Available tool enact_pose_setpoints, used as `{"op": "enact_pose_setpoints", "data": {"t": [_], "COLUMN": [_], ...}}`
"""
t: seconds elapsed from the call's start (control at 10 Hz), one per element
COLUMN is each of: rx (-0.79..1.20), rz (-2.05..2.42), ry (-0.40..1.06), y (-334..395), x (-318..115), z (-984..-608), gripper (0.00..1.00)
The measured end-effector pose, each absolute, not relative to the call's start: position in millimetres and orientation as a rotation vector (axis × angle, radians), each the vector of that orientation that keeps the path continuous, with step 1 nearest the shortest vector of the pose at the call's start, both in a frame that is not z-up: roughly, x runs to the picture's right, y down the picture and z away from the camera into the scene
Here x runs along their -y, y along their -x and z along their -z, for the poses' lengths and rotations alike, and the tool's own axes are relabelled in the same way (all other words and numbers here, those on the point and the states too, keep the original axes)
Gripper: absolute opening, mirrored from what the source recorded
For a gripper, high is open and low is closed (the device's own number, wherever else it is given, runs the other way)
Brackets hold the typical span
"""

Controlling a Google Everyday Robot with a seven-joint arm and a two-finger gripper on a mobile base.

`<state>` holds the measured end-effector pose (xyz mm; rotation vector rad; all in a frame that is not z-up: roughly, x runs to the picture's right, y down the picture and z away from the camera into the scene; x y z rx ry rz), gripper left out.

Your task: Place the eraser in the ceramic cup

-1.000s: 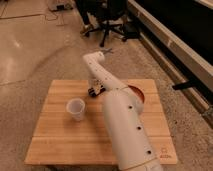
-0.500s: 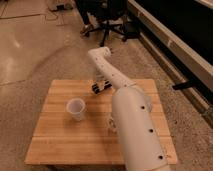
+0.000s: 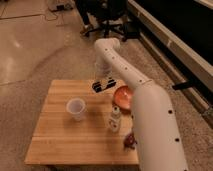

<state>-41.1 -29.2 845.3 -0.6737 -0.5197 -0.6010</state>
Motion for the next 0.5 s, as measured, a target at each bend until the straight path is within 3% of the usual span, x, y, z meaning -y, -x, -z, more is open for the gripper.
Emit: {"op": "enact_pose_setpoints", "data": {"t": [0.3,0.5], "rx": [0.658,0.716], "rz": [0.584,0.577], "ry": [0.722,0.736], "y": [63.4,75.0], "x": [22.5,21.4], "z": [-785.6,-769.4], "gripper": [0.0,0.0]}}
